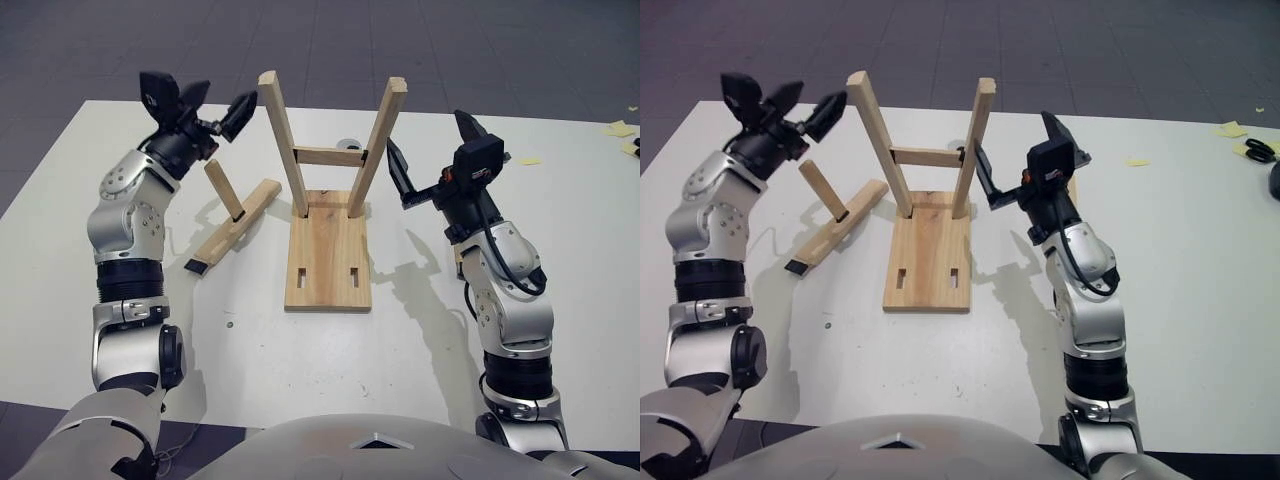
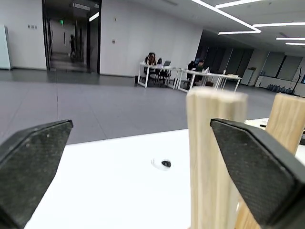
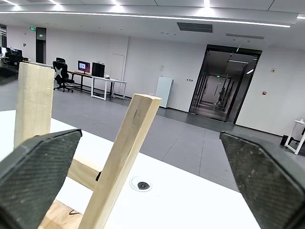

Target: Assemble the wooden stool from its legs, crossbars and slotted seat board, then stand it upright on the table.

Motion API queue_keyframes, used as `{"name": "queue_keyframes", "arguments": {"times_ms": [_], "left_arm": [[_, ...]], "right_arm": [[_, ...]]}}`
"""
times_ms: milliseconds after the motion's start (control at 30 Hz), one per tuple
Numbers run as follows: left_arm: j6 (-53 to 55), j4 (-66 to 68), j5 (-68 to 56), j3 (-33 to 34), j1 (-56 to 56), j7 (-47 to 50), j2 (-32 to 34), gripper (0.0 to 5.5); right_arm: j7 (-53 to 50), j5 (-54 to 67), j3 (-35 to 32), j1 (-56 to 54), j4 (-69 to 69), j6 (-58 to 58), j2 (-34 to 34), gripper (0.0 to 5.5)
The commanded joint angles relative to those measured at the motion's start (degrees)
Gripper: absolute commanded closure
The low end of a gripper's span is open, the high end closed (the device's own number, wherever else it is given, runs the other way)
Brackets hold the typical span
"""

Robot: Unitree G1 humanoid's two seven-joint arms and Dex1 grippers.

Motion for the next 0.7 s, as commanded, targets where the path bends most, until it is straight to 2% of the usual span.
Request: {"name": "queue_keyframes", "arguments": {"times_ms": [33, 567, 700], "left_arm": [[-0.3, 0.9, 0.2, 0.3, -1.4, -0.3, -0.5, 0.13], [-1.2, 3.4, 0.1, 1.4, -9.9, -1.5, 0.4, 0.13], [-2.7, 9.0, 2.5, 0.7, -8.4, -1.3, 0.0, 0.13]], "right_arm": [[0.0, 0.1, 0.1, -0.1, 0.1, 0.4, 0.0, 0.10], [-0.5, 0.0, 0.4, -0.7, 0.5, 0.1, 0.3, 0.10], [-0.7, -0.2, 0.6, -0.3, 0.6, 0.1, 0.4, 0.10]]}}
